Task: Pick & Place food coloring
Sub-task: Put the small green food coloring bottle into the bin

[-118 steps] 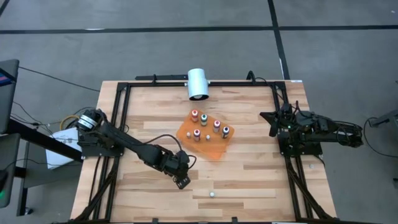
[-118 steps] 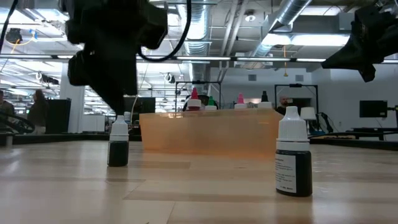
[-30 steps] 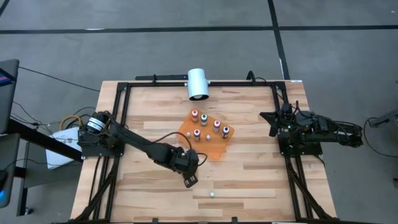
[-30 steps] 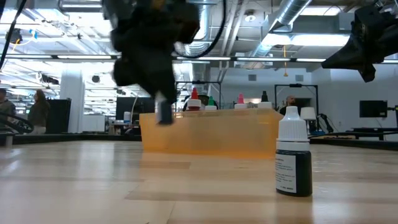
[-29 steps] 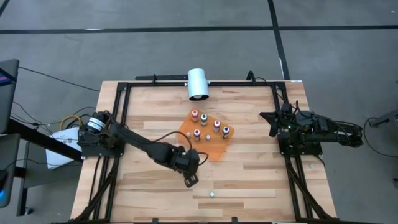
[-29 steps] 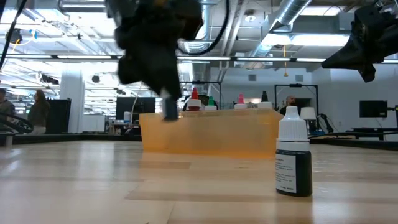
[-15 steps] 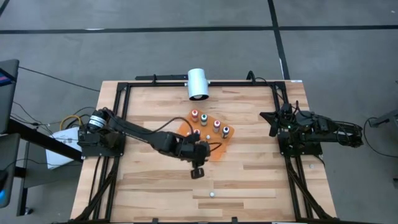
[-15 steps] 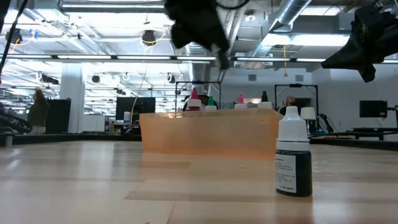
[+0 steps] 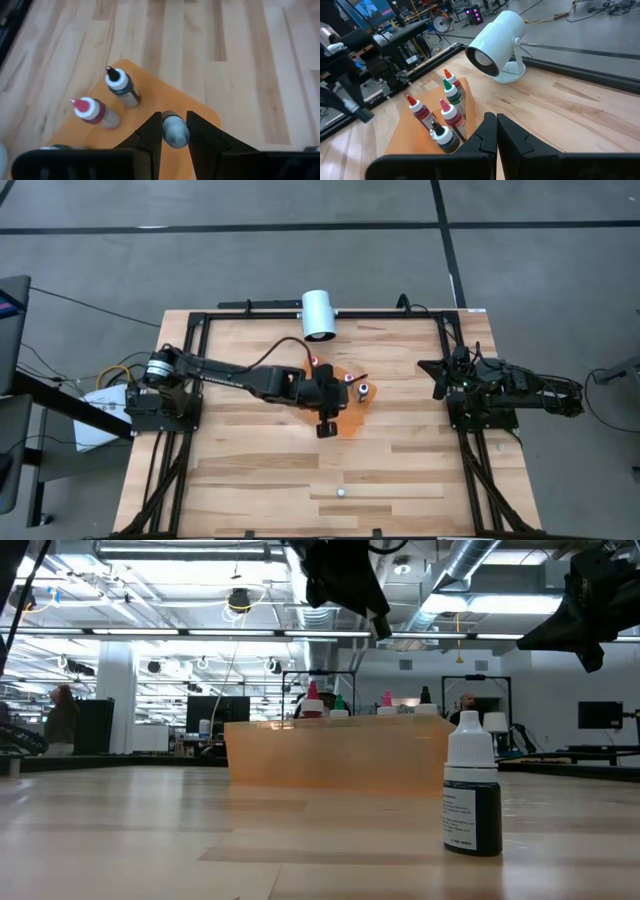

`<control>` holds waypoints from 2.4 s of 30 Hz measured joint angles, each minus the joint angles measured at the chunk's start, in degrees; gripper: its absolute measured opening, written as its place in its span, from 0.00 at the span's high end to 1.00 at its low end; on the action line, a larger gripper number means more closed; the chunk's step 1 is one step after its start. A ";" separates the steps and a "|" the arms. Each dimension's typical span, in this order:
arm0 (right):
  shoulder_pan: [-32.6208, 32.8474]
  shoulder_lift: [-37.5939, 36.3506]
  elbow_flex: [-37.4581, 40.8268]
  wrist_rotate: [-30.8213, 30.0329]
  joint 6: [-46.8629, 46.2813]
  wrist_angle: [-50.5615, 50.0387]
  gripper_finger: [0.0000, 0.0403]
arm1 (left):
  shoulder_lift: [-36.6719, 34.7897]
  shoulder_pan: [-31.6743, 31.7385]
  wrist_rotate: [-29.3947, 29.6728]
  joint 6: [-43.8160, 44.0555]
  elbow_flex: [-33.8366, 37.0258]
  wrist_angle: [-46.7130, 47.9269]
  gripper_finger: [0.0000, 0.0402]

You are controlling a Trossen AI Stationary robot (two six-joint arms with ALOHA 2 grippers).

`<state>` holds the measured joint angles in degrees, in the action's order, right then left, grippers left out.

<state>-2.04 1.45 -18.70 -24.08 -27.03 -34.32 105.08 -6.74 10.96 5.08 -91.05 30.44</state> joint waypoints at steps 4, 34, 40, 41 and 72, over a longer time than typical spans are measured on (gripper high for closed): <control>0.01 0.00 0.00 0.00 0.00 0.01 1.00 | 1.66 0.86 -0.13 -0.85 -0.14 -0.78 0.83; 0.04 0.00 -0.04 0.07 -2.05 0.01 1.00 | 16.98 1.48 -0.20 -4.85 -6.64 10.75 0.83; 0.04 0.00 -0.04 0.07 -2.05 0.01 1.00 | 16.98 1.52 -0.13 -4.87 -6.64 10.80 0.83; 0.04 -0.01 -0.04 0.07 -2.05 0.01 1.00 | 16.98 1.61 -0.23 -4.97 -6.64 10.92 0.83; 0.04 -0.02 -0.02 0.07 -1.99 0.01 1.00 | 16.94 1.72 -1.62 -4.07 -6.62 10.87 0.70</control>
<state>-2.00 1.43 -18.72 -24.01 -29.02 -34.30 122.02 -5.02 9.34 1.00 -97.66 41.31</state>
